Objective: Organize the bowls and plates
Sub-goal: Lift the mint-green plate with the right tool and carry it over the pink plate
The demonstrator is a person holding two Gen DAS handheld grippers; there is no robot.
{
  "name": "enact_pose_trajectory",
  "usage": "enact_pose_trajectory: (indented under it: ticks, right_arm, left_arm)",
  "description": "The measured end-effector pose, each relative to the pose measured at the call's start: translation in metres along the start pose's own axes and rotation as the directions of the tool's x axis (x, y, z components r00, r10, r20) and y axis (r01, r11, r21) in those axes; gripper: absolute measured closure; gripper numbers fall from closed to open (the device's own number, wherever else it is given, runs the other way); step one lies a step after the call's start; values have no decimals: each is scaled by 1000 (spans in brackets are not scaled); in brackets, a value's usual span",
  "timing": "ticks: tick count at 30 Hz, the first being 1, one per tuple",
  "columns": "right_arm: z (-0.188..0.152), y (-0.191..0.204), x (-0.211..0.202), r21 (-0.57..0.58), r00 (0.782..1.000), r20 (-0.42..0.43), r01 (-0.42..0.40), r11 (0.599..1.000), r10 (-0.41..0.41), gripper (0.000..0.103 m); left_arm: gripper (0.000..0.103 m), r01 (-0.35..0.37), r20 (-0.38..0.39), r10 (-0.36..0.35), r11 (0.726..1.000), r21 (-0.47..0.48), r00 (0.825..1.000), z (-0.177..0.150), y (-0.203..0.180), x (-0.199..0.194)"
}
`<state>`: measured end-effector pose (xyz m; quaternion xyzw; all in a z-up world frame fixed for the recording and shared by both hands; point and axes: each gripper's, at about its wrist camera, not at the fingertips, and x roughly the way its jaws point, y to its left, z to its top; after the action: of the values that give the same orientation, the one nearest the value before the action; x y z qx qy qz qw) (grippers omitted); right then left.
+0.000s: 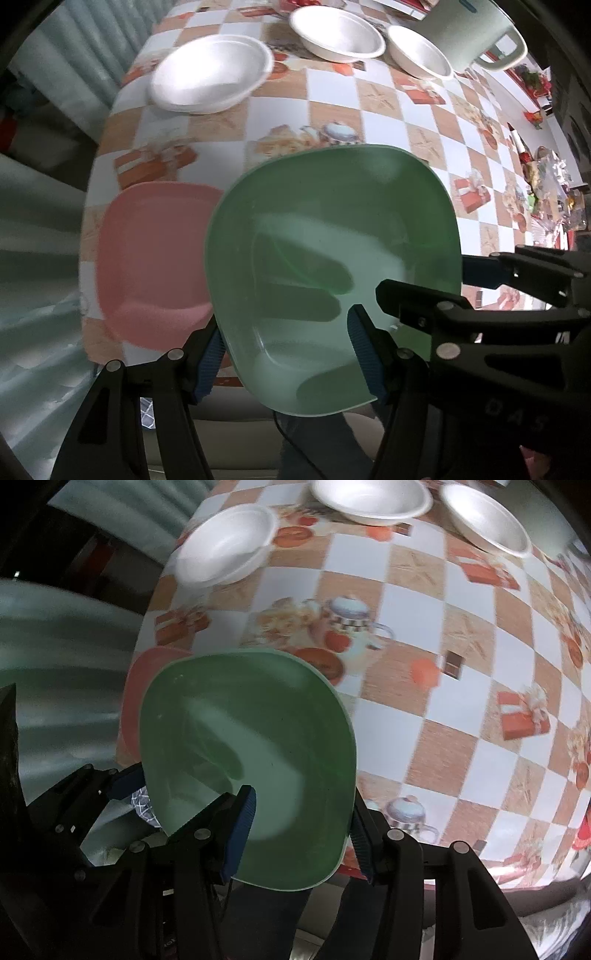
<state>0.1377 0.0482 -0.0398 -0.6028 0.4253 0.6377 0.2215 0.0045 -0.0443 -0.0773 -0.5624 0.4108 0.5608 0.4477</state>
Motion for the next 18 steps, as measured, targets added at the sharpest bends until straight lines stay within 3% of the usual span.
enact_pose_trajectory:
  ticks: [18]
  right_arm:
    - [29, 75, 31, -78, 999, -36, -27, 997, 24, 51]
  left_arm:
    - [35, -56, 17, 58, 993, -103, 998, -13, 66, -12]
